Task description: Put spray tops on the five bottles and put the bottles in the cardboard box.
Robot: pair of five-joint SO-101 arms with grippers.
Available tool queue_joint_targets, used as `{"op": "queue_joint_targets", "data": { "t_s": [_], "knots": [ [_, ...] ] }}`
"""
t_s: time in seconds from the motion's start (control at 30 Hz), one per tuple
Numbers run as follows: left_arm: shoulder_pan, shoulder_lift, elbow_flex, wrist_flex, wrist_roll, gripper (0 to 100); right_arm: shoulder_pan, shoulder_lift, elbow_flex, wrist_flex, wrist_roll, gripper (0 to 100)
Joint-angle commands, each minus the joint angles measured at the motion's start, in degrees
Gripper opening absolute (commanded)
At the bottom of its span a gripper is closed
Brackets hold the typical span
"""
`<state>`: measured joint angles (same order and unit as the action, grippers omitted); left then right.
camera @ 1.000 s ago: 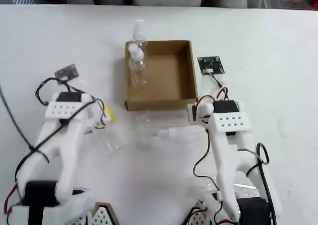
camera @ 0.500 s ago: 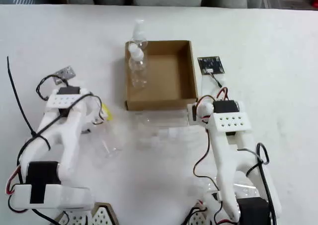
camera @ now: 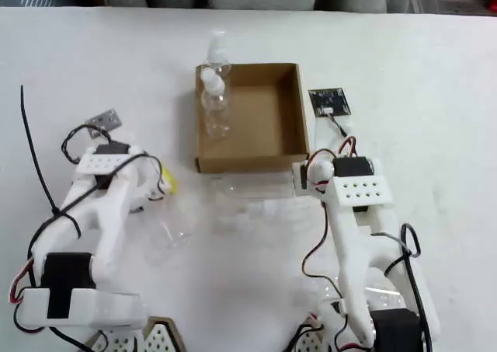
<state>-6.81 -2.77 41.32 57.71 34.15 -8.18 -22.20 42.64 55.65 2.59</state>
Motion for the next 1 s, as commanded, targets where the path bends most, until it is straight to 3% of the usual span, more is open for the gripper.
{"op": "queue_joint_targets", "data": {
  "t_s": [0.0, 0.13, 0.33, 0.57, 0.8, 0.87, 0.97],
  "knots": [
    [1.01, 0.04, -0.35, -0.79, -2.29, 27, 0.48, -0.13, -1.05, -0.75, 0.7, 1.6],
    [1.01, 0.04, -0.35, -0.53, -2.46, 27, 0.48, -0.13, -1.05, -0.75, 0.7, 1.6],
    [0.66, 0.04, 0.35, -0.88, -1.93, 37, 0.48, -0.13, -1.05, -0.75, 0.7, 1.6],
    [1.01, 2.95, 0.7, -2.73, -2.46, 27, 0.48, -0.13, -0.97, -0.75, 0.7, 1.6],
    [1.01, 10.33, -5.45, 1.49, -4.92, 25, 0.48, -0.13, -0.97, -0.75, 0.7, 1.6],
    [1.01, 10.42, -5.63, 1.49, -5.36, 18, 0.48, -0.13, -0.97, -0.75, 0.7, 1.6],
    [1.01, 10.42, -5.54, -0.09, -7.56, 1, 0.66, -0.13, -0.97, -0.75, 0.7, 1.6]
  ]
}}
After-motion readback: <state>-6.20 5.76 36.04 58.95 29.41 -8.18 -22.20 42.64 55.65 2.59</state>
